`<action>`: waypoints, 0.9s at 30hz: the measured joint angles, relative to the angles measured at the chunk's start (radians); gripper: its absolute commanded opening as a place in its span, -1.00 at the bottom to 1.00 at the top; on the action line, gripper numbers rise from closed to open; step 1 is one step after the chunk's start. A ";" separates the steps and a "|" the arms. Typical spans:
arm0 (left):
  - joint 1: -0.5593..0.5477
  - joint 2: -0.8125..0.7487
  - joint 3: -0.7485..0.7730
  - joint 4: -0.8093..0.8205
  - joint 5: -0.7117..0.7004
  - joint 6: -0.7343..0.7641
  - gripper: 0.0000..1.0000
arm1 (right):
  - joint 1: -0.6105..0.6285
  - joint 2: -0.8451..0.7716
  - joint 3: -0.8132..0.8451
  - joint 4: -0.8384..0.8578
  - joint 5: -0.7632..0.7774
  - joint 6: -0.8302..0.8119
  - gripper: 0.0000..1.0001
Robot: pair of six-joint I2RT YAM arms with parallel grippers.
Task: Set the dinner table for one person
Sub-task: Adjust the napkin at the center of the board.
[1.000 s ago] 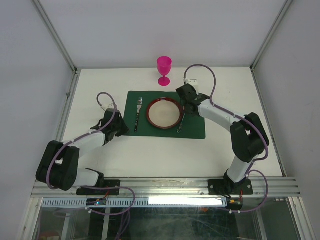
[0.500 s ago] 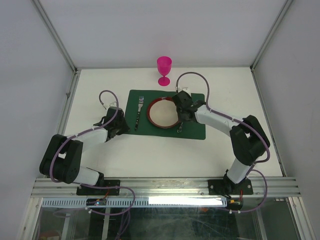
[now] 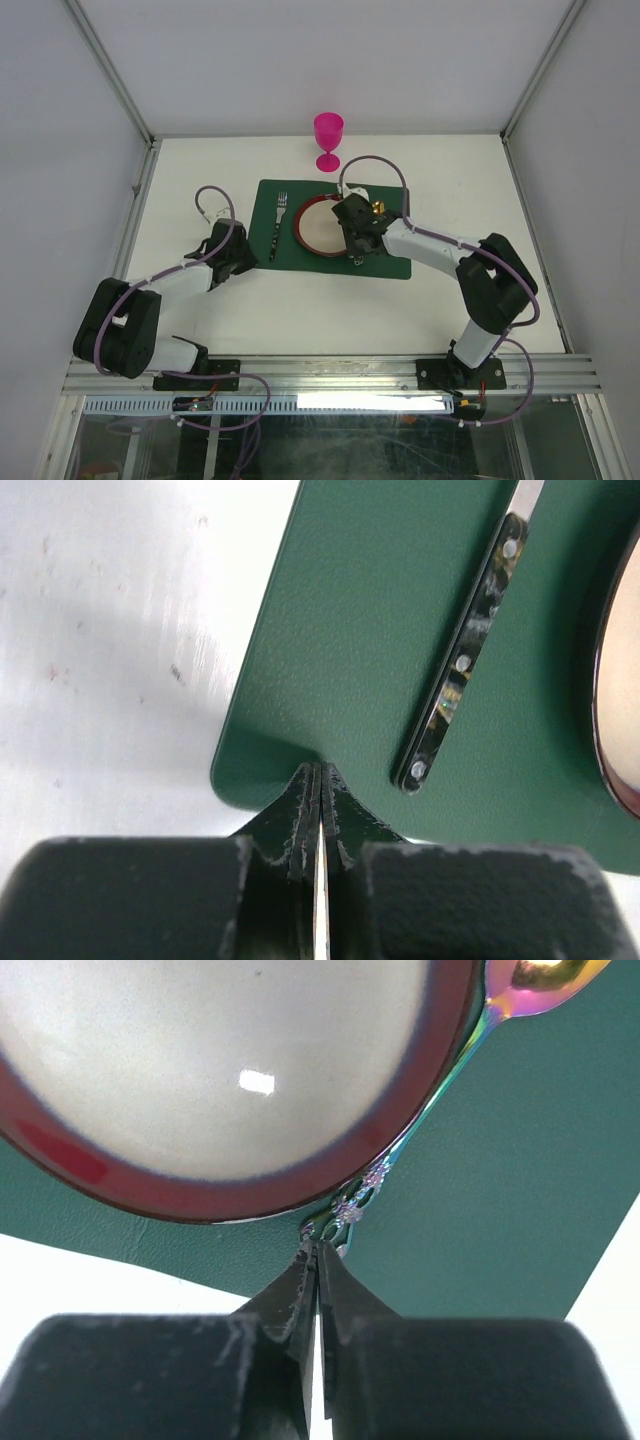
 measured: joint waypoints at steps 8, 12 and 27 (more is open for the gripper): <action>0.000 -0.075 -0.054 -0.025 -0.005 -0.026 -1.00 | 0.022 0.002 -0.008 0.000 -0.016 0.009 -1.00; -0.005 -0.086 -0.058 -0.034 -0.008 -0.039 -1.00 | 0.026 0.016 -0.008 0.001 -0.018 0.012 -1.00; -0.013 -0.149 0.022 -0.084 -0.033 -0.013 -1.00 | 0.026 0.049 -0.008 0.010 -0.014 0.012 -1.00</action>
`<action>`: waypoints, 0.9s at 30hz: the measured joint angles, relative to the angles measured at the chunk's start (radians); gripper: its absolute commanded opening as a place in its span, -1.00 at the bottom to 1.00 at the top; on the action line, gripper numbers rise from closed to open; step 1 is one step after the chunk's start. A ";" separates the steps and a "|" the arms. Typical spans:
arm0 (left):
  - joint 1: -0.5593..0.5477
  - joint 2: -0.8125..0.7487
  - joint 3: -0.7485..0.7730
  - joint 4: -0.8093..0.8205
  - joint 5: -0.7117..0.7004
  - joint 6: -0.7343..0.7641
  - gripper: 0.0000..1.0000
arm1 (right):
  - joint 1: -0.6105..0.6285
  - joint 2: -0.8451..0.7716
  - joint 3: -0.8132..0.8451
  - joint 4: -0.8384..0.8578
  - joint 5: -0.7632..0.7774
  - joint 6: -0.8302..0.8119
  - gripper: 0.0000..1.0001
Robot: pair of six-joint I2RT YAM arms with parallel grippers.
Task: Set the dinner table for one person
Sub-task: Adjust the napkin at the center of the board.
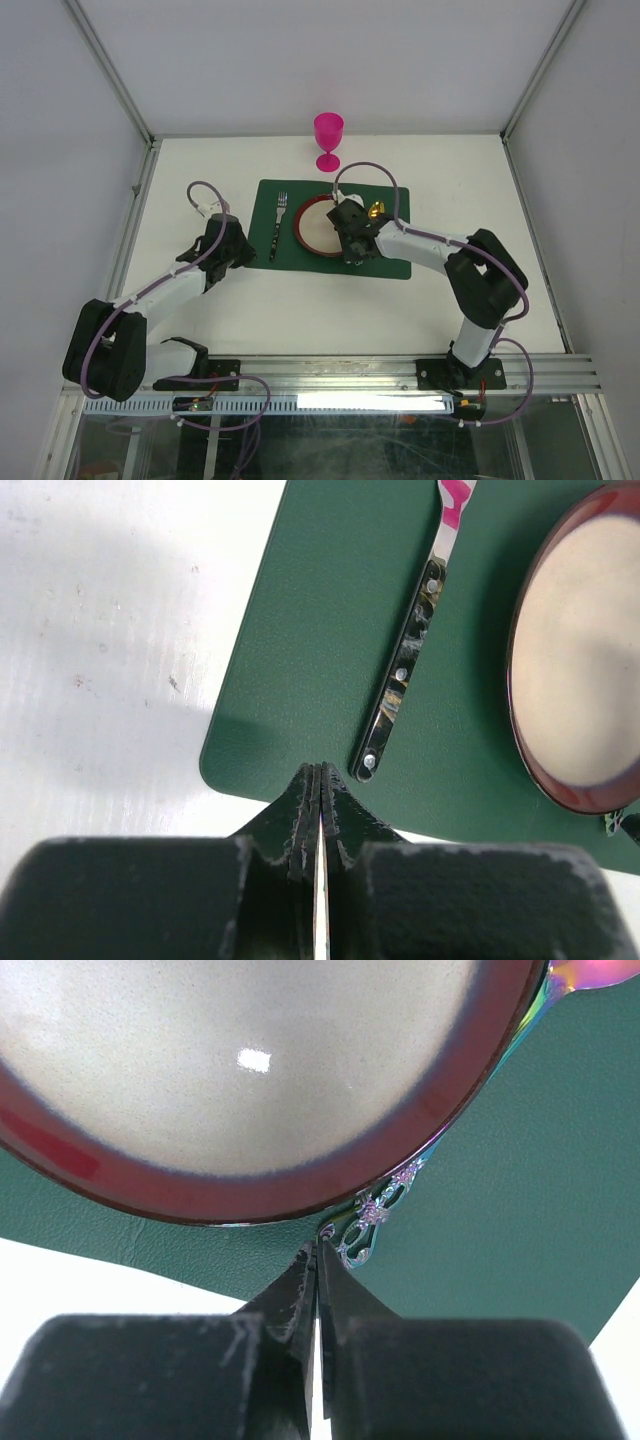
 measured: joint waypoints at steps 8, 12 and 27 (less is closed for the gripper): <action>0.000 0.068 0.000 0.057 -0.004 0.006 -1.00 | 0.001 0.030 0.000 0.002 0.000 0.000 -1.00; 0.000 0.094 -0.008 0.095 -0.003 0.006 -1.00 | 0.001 0.038 0.000 0.003 0.000 0.000 -1.00; 0.000 0.159 -0.052 0.179 0.002 -0.003 -1.00 | 0.002 0.048 0.000 0.009 0.023 0.000 -1.00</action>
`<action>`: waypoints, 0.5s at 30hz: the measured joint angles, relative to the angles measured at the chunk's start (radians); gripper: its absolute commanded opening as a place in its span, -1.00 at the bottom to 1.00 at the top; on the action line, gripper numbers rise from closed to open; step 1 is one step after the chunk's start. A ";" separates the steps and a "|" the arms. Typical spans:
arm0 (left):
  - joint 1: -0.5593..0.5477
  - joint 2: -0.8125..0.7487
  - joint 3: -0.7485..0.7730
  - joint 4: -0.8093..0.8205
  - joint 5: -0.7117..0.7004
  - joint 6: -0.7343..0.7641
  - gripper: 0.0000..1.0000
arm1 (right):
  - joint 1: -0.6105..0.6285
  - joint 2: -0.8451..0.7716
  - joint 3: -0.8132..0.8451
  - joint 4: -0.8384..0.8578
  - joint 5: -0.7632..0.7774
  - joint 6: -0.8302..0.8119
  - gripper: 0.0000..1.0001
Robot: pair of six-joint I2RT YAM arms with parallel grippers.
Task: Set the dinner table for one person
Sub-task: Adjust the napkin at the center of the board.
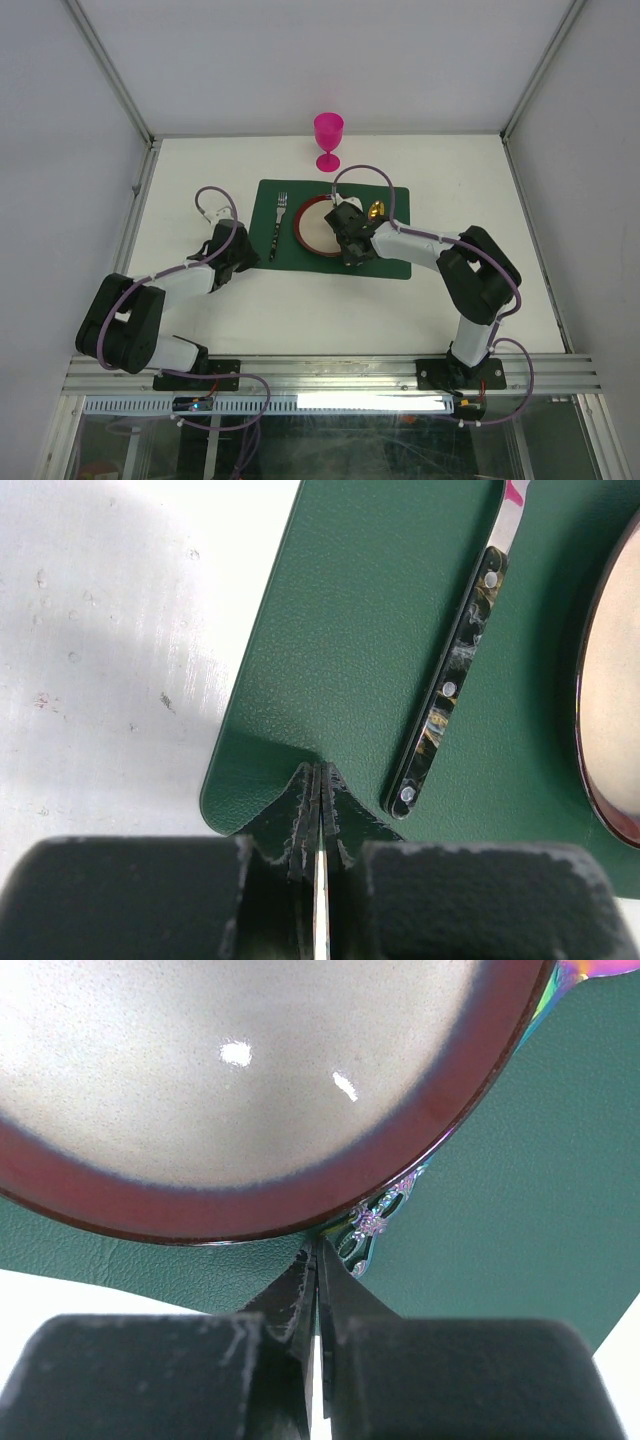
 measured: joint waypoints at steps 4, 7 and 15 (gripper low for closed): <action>0.000 -0.002 -0.020 0.036 0.001 -0.006 -1.00 | 0.000 0.000 0.000 0.000 0.000 0.000 -1.00; 0.000 -0.004 -0.028 0.052 0.001 -0.008 -1.00 | 0.000 0.000 0.000 -0.001 -0.002 0.003 -1.00; 0.000 -0.004 -0.033 0.061 0.001 -0.015 -1.00 | 0.013 0.021 0.025 -0.003 -0.014 0.007 -1.00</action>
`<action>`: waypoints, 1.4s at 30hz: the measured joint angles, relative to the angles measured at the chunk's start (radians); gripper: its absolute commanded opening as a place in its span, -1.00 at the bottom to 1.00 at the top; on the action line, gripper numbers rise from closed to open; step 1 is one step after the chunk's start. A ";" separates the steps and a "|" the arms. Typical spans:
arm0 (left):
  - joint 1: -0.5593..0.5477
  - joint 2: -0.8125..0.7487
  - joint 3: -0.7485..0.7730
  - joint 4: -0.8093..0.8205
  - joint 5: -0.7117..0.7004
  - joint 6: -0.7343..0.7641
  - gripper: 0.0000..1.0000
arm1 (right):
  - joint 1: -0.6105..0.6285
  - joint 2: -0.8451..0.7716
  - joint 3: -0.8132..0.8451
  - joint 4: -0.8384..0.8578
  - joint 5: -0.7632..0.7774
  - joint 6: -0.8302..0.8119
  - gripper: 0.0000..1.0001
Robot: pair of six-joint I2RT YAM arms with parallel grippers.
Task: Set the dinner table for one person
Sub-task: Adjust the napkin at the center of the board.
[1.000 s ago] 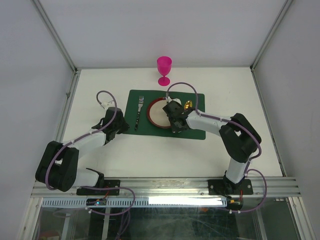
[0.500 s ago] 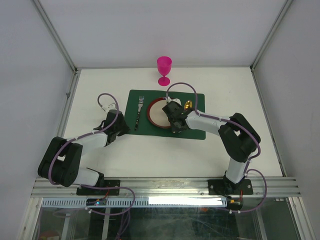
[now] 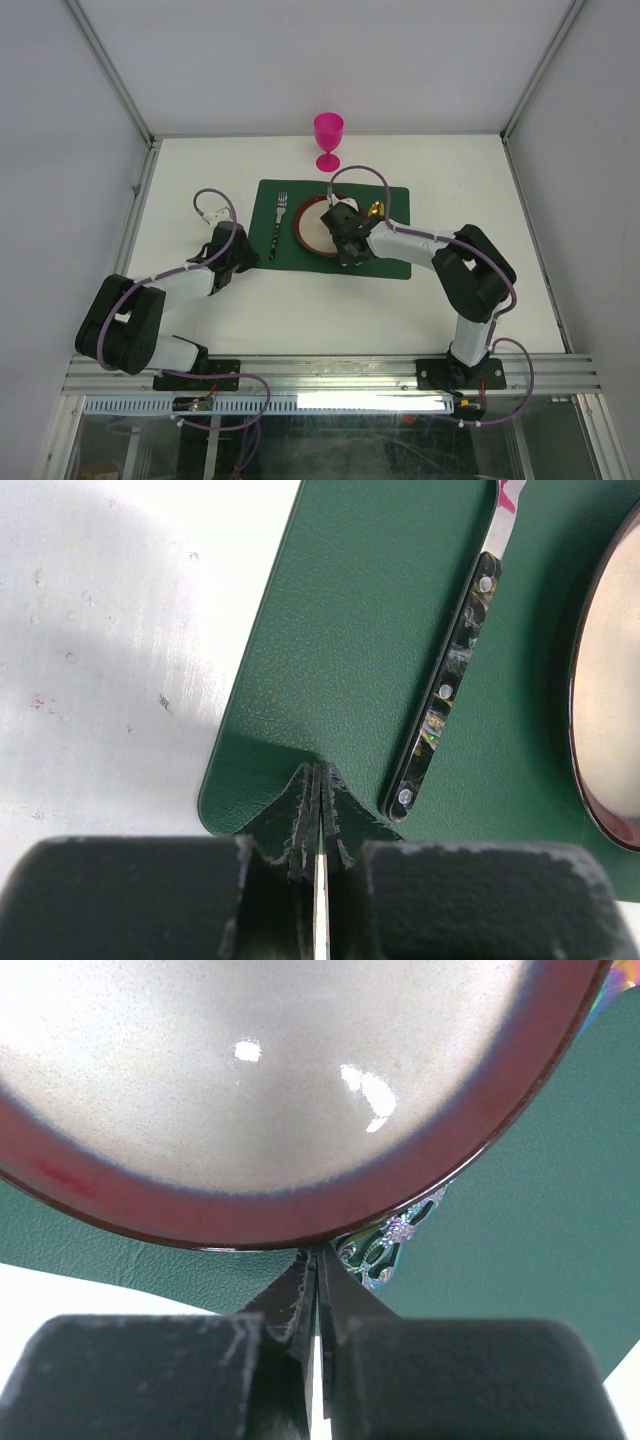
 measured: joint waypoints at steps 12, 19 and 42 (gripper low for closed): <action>0.000 -0.003 -0.008 0.012 -0.001 -0.007 -1.00 | 0.008 0.019 0.017 -0.010 0.005 0.003 -1.00; 0.000 -0.004 -0.010 0.014 -0.001 -0.008 -1.00 | 0.010 0.018 0.014 -0.008 0.014 0.004 -1.00; 0.000 -0.013 -0.026 0.032 -0.003 -0.011 -1.00 | 0.013 -0.018 -0.033 -0.031 0.077 0.019 -1.00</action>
